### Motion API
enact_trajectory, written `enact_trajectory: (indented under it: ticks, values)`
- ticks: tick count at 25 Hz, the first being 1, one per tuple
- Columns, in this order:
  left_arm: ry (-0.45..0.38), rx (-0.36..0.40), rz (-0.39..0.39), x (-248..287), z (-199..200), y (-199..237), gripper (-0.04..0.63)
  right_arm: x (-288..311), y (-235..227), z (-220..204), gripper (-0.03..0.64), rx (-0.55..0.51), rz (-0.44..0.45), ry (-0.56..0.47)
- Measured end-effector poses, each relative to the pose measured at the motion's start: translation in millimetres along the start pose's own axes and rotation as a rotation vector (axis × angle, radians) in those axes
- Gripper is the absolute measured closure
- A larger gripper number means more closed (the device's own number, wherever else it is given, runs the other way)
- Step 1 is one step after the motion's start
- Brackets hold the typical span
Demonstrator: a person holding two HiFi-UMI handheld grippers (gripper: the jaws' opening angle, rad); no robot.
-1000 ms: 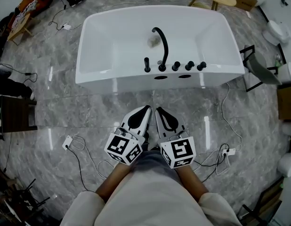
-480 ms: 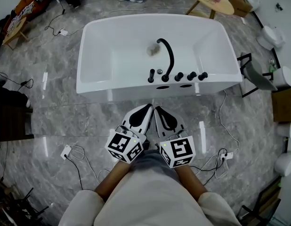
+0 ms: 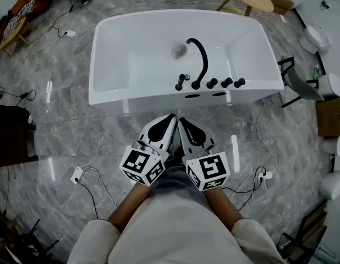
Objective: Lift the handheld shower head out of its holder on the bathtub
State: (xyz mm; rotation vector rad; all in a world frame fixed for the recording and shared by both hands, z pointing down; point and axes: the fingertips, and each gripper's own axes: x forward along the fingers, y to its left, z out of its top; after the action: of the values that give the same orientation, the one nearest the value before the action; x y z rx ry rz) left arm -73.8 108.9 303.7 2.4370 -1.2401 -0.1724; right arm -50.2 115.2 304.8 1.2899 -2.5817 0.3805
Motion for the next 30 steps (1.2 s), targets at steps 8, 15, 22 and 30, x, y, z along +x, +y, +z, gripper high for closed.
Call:
enact_trajectory:
  ticks: [8, 15, 22, 30]
  values:
    - [0.009, -0.001, 0.025, -4, -1, 17, 0.589, 15, 7, -4, 0.598, 0.006, 0.017, 0.007]
    - [0.012, -0.009, 0.044, 4, 2, 28, 0.591, 29, 2, -1, 0.598, 0.009, 0.024, 0.017]
    - [0.039, -0.030, 0.033, 22, -5, 34, 0.591, 39, -14, -5, 0.598, 0.019, 0.017, 0.039]
    - [0.047, -0.034, 0.033, 60, -4, 35, 0.591, 50, -50, 2, 0.598, 0.029, 0.014, 0.045]
